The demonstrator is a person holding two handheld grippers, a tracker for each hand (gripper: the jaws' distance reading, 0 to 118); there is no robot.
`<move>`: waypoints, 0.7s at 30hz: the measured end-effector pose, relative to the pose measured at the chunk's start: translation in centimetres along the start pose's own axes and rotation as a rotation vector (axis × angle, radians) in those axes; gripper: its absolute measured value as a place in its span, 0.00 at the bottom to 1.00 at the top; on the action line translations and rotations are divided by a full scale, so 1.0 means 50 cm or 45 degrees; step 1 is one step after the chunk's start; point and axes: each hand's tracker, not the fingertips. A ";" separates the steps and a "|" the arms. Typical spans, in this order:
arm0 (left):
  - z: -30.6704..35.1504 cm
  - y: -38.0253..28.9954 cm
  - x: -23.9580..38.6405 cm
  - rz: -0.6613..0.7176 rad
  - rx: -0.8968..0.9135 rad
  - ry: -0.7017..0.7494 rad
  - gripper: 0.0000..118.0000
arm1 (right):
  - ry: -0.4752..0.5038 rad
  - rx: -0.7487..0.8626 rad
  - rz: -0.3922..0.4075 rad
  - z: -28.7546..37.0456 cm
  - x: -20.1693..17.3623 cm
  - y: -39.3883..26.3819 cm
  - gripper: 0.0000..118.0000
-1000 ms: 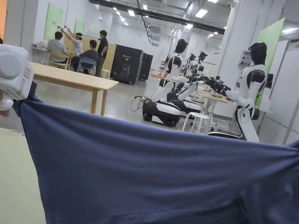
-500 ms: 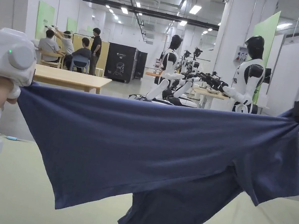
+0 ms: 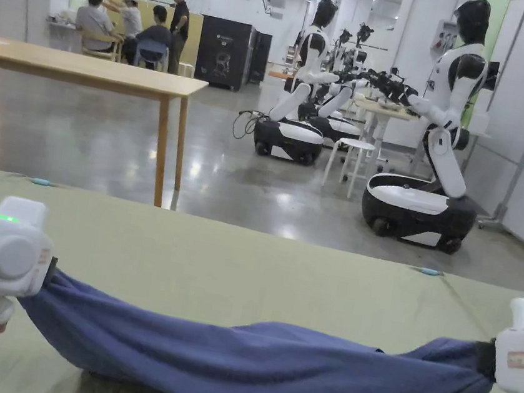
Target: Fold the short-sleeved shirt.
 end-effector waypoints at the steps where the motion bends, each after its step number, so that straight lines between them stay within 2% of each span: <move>1: 0.008 -0.036 -0.002 0.005 -0.025 -0.007 0.02 | 0.009 0.001 -0.008 0.014 0.004 -0.044 0.04; 5: 0.039 -0.141 -0.038 -0.025 -0.067 -0.033 0.02 | 0.027 -0.060 -0.045 0.056 0.030 -0.177 0.04; 8: 0.094 -0.200 -0.069 0.009 -0.073 -0.068 0.02 | 0.075 -0.056 -0.132 0.113 0.049 -0.248 0.04; 11: 0.137 -0.236 -0.091 0.011 -0.073 -0.074 0.02 | 0.074 -0.052 -0.111 0.165 0.059 -0.291 0.04; 14: 0.171 -0.263 -0.116 0.045 -0.080 -0.100 0.02 | 0.096 -0.044 -0.168 0.213 0.075 -0.322 0.04; 18: 0.213 -0.301 -0.141 0.073 -0.096 -0.117 0.02 | 0.098 -0.044 -0.131 0.270 0.079 -0.361 0.04; 21: 0.223 -0.333 -0.147 0.111 -0.137 -0.151 0.02 | 0.097 -0.055 -0.153 0.286 0.082 -0.383 0.04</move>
